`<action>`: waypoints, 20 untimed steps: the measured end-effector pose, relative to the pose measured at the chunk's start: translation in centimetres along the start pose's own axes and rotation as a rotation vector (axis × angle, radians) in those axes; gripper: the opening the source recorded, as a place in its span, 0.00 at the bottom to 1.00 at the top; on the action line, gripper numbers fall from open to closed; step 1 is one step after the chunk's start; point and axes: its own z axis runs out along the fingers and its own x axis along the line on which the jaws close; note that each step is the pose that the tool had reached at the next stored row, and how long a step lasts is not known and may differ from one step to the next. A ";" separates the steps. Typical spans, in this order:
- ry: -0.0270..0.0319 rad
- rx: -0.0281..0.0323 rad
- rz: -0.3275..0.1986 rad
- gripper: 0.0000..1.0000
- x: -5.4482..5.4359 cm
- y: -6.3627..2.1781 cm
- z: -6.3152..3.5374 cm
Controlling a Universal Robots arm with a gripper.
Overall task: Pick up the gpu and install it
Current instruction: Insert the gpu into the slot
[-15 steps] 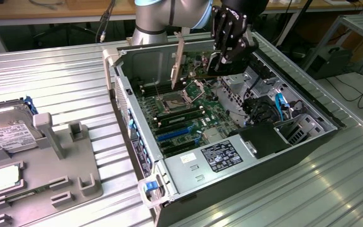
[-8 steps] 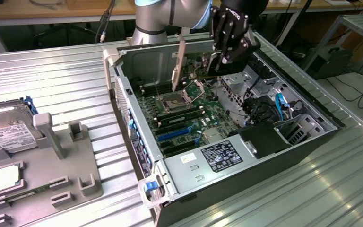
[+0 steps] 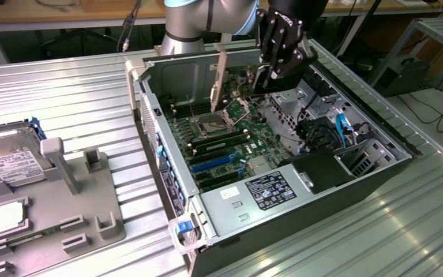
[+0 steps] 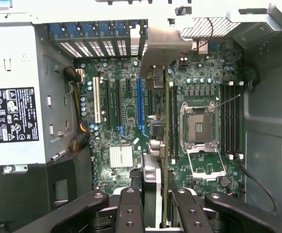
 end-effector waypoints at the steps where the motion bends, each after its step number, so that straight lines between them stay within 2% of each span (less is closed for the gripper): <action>1: -0.0001 0.0034 0.000 0.28 0.0 0.03 0.11; 11: 0.0005 0.0234 -0.001 0.28 0.0 0.04 0.53; 20: 0.0003 0.0253 -0.005 0.28 0.1 0.07 1.41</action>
